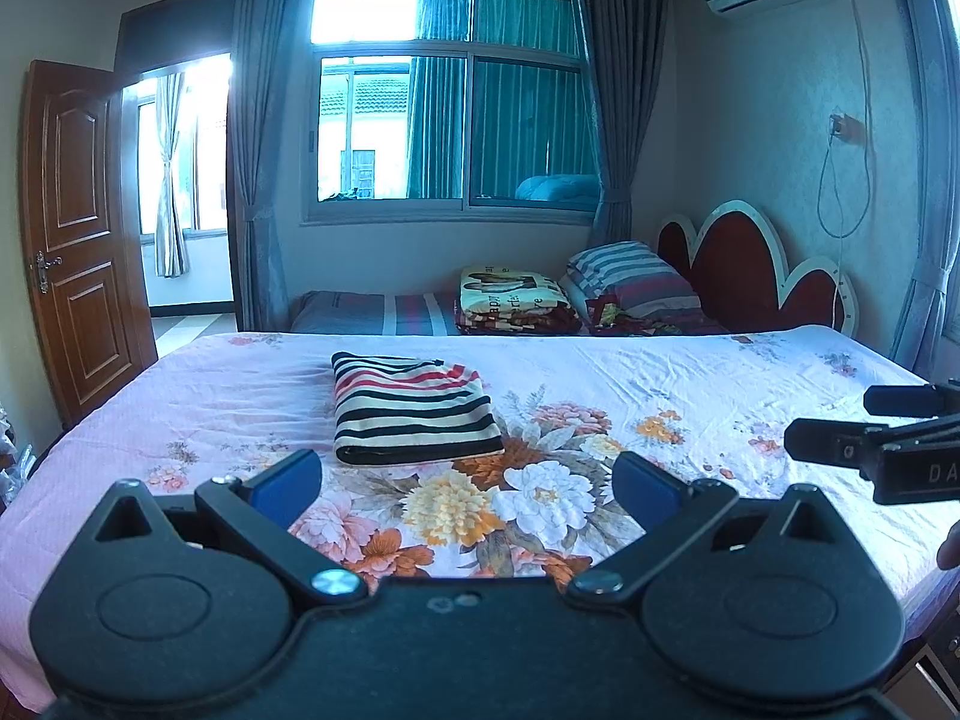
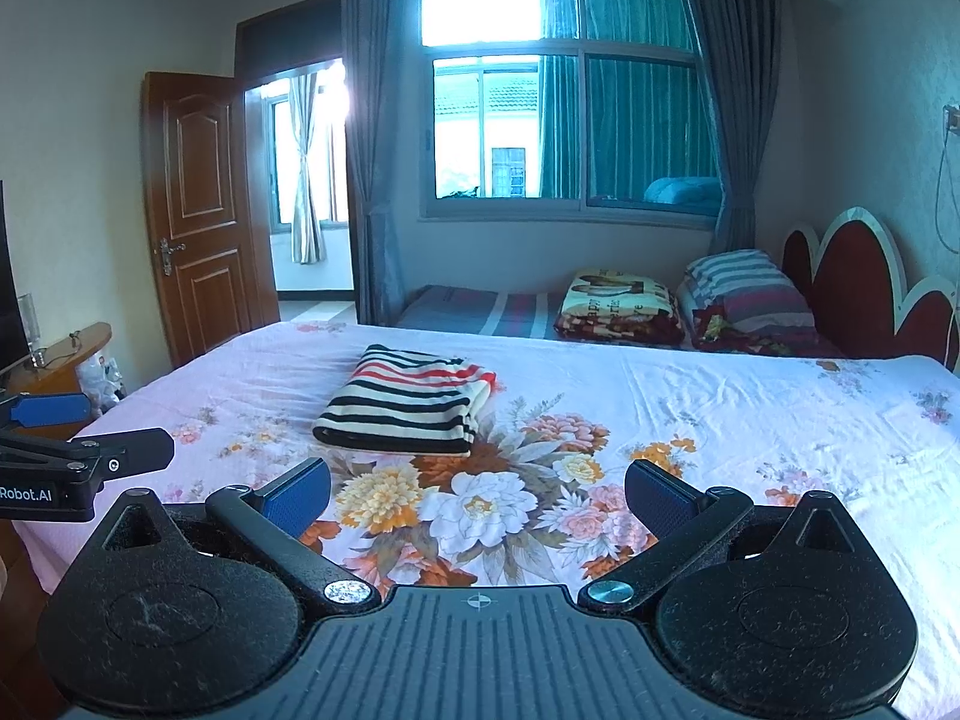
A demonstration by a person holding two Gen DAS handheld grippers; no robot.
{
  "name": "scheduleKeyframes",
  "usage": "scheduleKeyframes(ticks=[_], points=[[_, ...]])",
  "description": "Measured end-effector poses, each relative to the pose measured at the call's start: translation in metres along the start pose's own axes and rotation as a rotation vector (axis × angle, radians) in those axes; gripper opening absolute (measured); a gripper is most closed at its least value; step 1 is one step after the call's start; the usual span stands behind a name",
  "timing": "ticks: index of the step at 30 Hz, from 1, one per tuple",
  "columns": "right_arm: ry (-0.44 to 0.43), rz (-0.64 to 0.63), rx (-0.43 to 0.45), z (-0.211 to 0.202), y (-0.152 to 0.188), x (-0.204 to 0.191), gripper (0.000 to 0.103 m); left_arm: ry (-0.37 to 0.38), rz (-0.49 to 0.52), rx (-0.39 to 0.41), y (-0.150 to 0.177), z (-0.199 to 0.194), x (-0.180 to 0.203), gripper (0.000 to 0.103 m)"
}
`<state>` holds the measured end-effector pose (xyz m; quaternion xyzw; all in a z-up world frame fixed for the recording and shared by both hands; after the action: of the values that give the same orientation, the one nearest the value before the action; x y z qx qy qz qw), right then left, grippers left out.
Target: Fold small clothes
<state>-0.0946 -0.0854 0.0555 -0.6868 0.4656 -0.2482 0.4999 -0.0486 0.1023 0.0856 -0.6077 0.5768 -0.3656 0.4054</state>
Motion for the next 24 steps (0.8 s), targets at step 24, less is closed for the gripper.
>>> scheduleKeyframes(ticks=[24], points=[[0.002,0.005,-0.003,0.0041,-0.0012,-0.0054,0.103,0.006,0.010,0.002,0.0024,0.0020,0.0028,0.102]])
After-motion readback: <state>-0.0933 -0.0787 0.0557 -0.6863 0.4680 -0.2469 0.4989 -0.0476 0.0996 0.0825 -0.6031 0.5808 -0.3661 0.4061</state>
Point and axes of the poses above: each gripper's, at about its wrist camera, not at the fingertips, and z roughly the way its jaws point, x to its right, y to its underside, the point moved 4 cm from there along z, roughly the way its jaws point, and after that the axes turned 5 degrees about -y, right-handed, at the moved point
